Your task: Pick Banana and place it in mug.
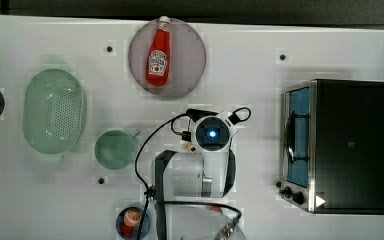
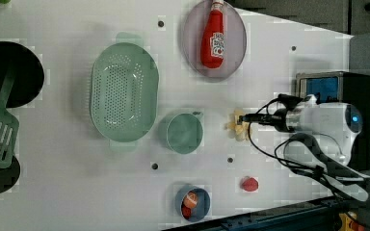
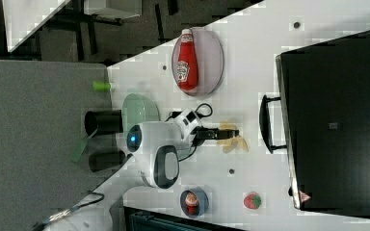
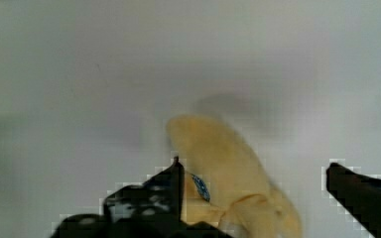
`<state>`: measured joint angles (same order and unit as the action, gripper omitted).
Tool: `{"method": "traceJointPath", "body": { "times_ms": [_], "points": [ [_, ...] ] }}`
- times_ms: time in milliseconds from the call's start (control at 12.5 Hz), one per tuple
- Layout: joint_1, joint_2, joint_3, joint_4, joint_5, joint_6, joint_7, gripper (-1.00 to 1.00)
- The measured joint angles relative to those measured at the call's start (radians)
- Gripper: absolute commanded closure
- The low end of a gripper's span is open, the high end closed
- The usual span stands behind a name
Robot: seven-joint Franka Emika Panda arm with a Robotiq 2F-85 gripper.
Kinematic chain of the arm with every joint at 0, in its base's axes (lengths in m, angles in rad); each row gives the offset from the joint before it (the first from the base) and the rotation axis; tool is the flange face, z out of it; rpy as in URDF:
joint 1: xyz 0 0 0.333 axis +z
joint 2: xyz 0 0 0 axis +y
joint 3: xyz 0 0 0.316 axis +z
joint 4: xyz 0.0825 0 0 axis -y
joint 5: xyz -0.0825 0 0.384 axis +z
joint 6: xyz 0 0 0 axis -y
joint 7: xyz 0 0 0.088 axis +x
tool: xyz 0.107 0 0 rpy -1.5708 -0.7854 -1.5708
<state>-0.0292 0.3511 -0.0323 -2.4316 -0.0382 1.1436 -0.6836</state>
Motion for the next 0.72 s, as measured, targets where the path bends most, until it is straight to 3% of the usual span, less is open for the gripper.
{"method": "traceJointPath", "body": {
  "times_ms": [320,400,720],
  "points": [
    [-0.003,0.028,0.009,-0.047,0.010,0.025,-0.001,0.27],
    [-0.004,0.019,0.012,-0.039,0.003,0.037,-0.001,0.37],
    [0.017,-0.035,0.002,-0.049,-0.004,0.039,-0.003,0.37]
  ]
}}
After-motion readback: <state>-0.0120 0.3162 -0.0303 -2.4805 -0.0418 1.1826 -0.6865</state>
